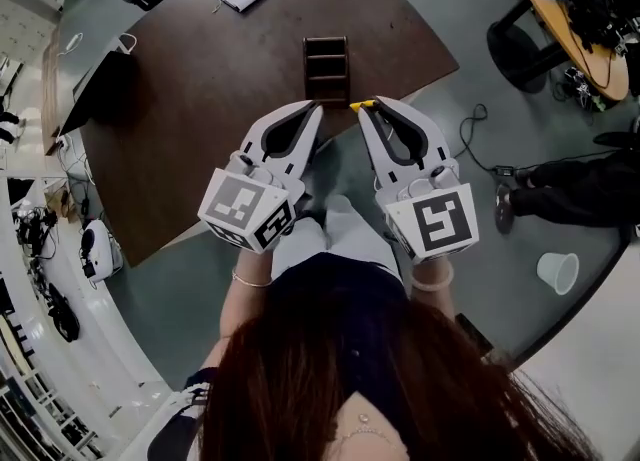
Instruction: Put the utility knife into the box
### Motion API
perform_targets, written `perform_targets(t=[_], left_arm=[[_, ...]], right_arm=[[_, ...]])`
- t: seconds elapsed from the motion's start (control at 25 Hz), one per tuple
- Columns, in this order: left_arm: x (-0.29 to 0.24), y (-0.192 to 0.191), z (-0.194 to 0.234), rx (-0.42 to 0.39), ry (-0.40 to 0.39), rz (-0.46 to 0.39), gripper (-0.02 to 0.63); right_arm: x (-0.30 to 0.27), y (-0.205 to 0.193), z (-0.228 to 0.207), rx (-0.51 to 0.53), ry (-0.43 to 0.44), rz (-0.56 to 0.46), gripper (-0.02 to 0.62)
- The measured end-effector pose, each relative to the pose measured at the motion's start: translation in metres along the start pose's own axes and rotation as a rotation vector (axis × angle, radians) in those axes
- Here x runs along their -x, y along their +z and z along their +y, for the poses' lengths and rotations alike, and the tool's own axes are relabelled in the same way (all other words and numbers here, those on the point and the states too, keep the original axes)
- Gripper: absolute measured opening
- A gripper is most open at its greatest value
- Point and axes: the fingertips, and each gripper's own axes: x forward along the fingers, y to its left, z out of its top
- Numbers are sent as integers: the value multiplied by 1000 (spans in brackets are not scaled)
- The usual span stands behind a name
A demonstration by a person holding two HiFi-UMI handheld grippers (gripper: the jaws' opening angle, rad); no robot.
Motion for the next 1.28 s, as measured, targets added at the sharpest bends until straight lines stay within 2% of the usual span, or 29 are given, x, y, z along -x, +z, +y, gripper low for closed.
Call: perform_targets(t=[0.44,0.64,0.92,1.16,1.28], left_arm=[[-12,8,47,20,15,-10,0],[-24,-7,67,63,21,18,0],[-51,-44,82,113,-4,92,0],[-67,-88,94,172,-3,166,0],[-71,-108,100,194,2,190,0]], right_arm=[[-39,1,-11,-2,-19,24,55],[-56,-14,-23,-24,-36,69,55],[-86,-65,-40,-119,-39,123,55],[-111,-134,-42,-190,-39,235,55],[-120,-166,-41,-224,-45,256,55]])
